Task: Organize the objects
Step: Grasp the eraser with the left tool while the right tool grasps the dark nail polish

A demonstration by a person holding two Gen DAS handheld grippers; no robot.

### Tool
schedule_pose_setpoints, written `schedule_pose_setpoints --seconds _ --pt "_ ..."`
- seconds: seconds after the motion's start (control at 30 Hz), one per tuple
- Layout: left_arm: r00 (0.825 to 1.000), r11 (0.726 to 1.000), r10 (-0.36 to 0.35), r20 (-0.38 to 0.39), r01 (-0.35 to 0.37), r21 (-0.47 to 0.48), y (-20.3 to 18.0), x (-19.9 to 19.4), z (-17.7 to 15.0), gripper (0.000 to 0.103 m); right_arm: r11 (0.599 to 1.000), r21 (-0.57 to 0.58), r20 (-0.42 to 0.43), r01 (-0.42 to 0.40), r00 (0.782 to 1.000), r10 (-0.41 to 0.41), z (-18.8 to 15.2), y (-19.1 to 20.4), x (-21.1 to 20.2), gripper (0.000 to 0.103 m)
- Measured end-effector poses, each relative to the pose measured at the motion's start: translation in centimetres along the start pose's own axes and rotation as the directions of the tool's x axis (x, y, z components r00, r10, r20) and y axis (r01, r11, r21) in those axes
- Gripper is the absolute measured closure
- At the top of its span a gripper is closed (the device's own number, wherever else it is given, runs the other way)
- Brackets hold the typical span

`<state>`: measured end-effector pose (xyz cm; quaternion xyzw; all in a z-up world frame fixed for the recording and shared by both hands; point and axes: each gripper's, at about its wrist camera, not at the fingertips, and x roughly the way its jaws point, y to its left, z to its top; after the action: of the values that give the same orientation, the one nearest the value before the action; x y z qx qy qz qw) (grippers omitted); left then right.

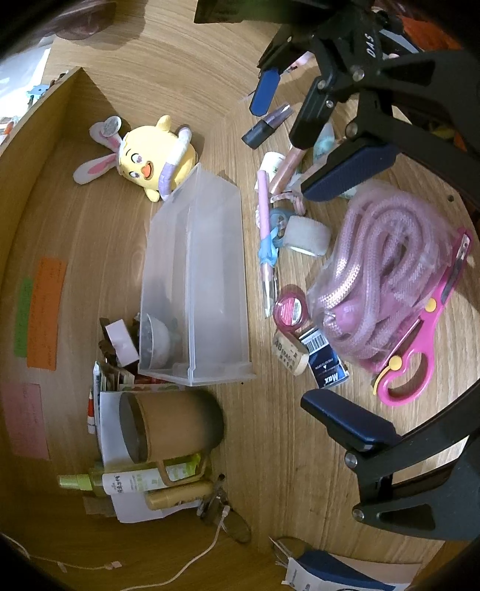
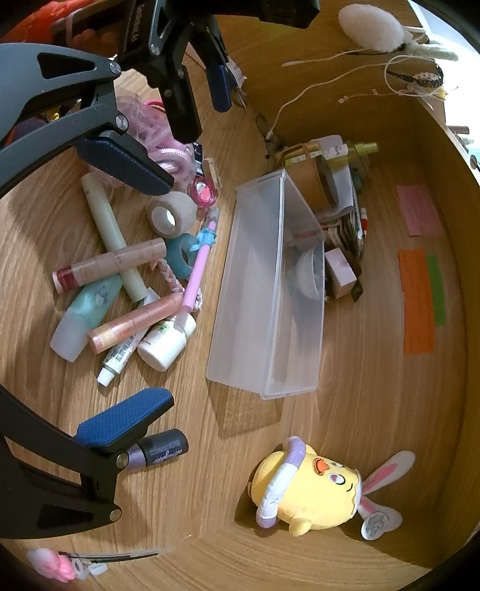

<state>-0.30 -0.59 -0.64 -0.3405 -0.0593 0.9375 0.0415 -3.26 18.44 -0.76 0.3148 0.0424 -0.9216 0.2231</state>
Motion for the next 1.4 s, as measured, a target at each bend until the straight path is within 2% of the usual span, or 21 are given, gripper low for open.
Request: schedule_pose_setpoints --seconds 0.07,0.2,0.4,0.57,0.63,0.77,0.97,1.0,1.03,1.13,1.4 --pt "1.000 1.000 0.000 -0.001 0.000 -0.002 0.3 0.0 0.1 0.015 1.000 0.008 0.000 -0.001 1.000 0.001 0.0 -0.5 0.0 0.000" --pt "0.999 1.000 0.007 -0.038 -0.008 -0.020 1.6 0.7 0.5 0.024 1.000 0.014 0.008 0.023 1.000 -0.023 0.1 -1.6 -0.2 0.004" --pt "0.994 0.999 0.054 -0.099 -0.055 0.000 3.2 2.5 1.3 0.041 0.996 0.052 -0.028 0.078 0.997 -0.077 0.2 -5.1 0.1 0.021" --pt "0.984 0.998 0.064 -0.169 -0.060 0.032 4.3 4.5 2.1 0.053 0.988 0.078 -0.083 0.132 0.989 -0.126 -0.1 -8.3 0.6 0.035" --pt "0.977 0.999 0.048 -0.206 -0.044 0.024 5.0 5.4 2.4 0.059 0.984 0.100 -0.117 0.147 0.984 -0.135 -0.5 -9.6 1.1 0.043" --pt "0.963 1.000 0.023 -0.268 -0.017 0.025 5.7 6.9 2.6 0.061 0.978 0.119 -0.174 0.172 0.973 -0.150 -1.0 -11.3 2.3 0.053" --pt "0.952 0.998 0.018 -0.305 0.001 0.065 5.3 8.1 2.8 0.062 0.977 0.119 -0.217 0.179 0.964 -0.150 -0.7 -12.2 3.7 0.065" --pt "0.951 0.998 0.014 -0.310 0.006 0.064 5.4 8.4 2.9 0.064 0.977 0.113 -0.225 0.181 0.962 -0.152 -0.7 -12.2 3.9 0.068" --pt "0.949 0.998 0.008 -0.317 0.012 0.062 5.5 8.7 3.0 0.070 0.977 0.109 -0.231 0.183 0.961 -0.154 -0.6 -12.2 4.1 0.072" --pt "0.951 0.997 0.008 -0.309 0.014 0.071 5.5 9.0 3.2 0.080 0.979 0.104 -0.243 0.176 0.959 -0.147 -0.6 -12.3 4.6 0.080" --pt "0.966 0.998 0.019 -0.257 -0.005 0.055 5.7 7.9 3.4 0.080 0.980 0.117 -0.193 0.163 0.971 -0.139 0.4 -11.9 3.3 0.080"
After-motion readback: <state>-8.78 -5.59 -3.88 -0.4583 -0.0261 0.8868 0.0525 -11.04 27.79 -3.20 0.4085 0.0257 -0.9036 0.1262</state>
